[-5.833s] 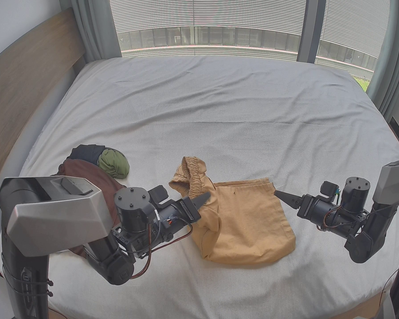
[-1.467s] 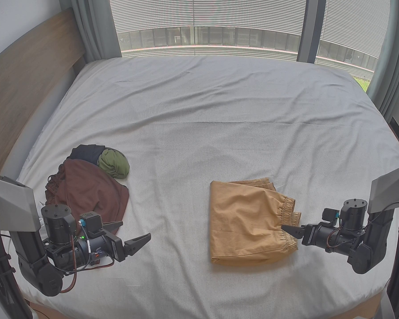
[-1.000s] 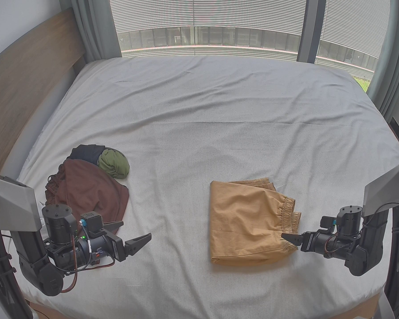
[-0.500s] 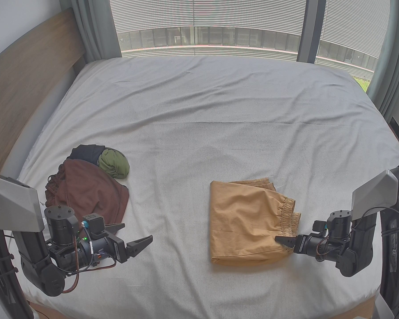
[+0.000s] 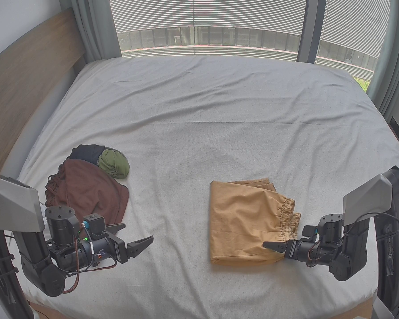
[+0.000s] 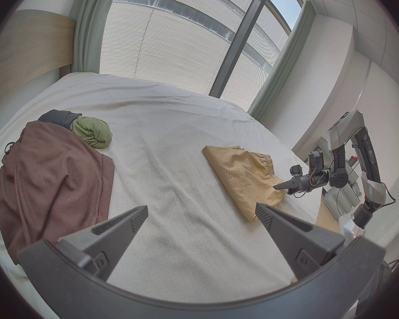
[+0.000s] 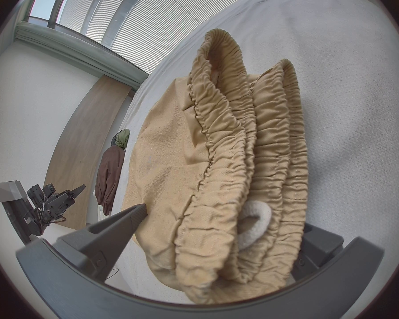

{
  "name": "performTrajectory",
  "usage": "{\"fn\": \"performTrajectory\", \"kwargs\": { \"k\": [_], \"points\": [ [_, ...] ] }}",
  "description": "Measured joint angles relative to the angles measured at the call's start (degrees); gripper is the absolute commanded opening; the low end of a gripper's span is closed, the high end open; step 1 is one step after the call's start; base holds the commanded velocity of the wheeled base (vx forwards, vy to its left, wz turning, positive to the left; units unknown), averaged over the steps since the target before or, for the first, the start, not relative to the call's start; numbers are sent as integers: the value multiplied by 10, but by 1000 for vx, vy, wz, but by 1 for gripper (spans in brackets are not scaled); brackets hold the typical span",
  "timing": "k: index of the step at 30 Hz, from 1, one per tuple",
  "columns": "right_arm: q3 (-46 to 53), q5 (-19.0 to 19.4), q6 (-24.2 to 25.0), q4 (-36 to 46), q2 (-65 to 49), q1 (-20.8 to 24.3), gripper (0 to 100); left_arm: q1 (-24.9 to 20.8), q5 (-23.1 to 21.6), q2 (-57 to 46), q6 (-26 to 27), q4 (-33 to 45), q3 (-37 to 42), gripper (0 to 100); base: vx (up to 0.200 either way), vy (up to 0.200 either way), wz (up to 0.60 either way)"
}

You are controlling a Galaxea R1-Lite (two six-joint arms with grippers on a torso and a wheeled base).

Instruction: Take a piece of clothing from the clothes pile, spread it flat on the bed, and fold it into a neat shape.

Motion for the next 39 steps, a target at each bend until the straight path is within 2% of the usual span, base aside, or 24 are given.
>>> {"fn": "performTrajectory", "kwargs": {
  "k": [9, 10, 24, 39],
  "points": [
    [-8, -2, 1, 0, 2, 2, 100, 0, 0, 0, 0, 0, -1, 100, 0, 0, 0],
    [-9, -2, 0, 0, 2, 2, 0, 0, 0, 0, 0, 0, 0, 100, 0, 0, 0],
    [-6, 11, 0, -1, -9, 7, 0, 6, -11, -3, 8, -1, 3, 100, 0, 0, 0],
    [-16, 28, 0, -1, -109, 59, 0, 21, -12, -26, 9, -1, 14, 100, 0, 0, 0]
  ]
}}
